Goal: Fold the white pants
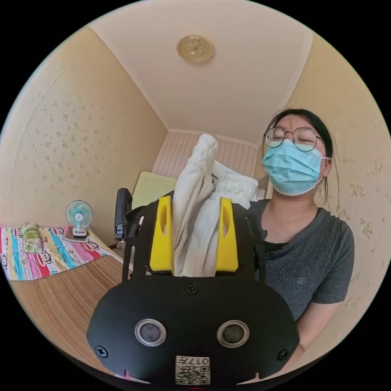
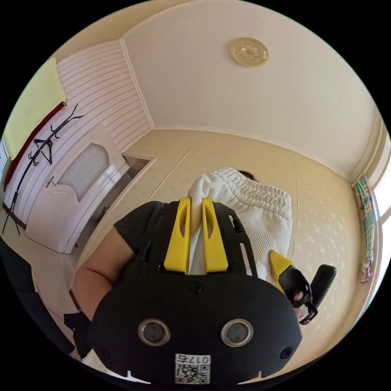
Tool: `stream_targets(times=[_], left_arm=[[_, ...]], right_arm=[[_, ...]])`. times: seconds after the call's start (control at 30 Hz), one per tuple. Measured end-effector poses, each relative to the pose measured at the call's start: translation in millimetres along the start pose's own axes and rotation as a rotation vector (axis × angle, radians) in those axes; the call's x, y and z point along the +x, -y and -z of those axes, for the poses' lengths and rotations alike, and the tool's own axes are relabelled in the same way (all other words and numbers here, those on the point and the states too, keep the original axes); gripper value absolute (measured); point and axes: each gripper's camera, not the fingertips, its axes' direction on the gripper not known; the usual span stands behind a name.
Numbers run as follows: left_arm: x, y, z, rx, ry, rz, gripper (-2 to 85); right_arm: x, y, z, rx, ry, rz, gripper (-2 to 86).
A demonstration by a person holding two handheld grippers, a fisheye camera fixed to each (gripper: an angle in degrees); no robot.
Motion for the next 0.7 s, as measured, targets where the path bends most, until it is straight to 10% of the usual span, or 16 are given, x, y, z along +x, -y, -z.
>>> stream_targets(times=[0.2, 0.33, 0.57, 0.7], left_arm=[[21.5, 0.2, 18.3, 0.104, 0.006, -0.139, 2.4], [16.8, -0.1, 87.0, 0.392, -0.097, -0.059, 0.3], [18.1, 27.6, 166.5, 0.406, 0.106, 0.001, -0.4], [19.4, 53.6, 206.1, 0.406, 0.121, -0.005, -0.5]], right_arm=[[22.3, 3.1, 31.7, -0.055, -0.13, -0.066, 4.7], [48.9, 12.5, 55.2, -0.153, -0.689, -0.284, 4.2], [117.6, 5.7, 56.1, -0.283, -1.875, -0.367, 2.5], [126.3, -16.0, 28.6, -0.338, -1.85, -0.136, 3.2]])
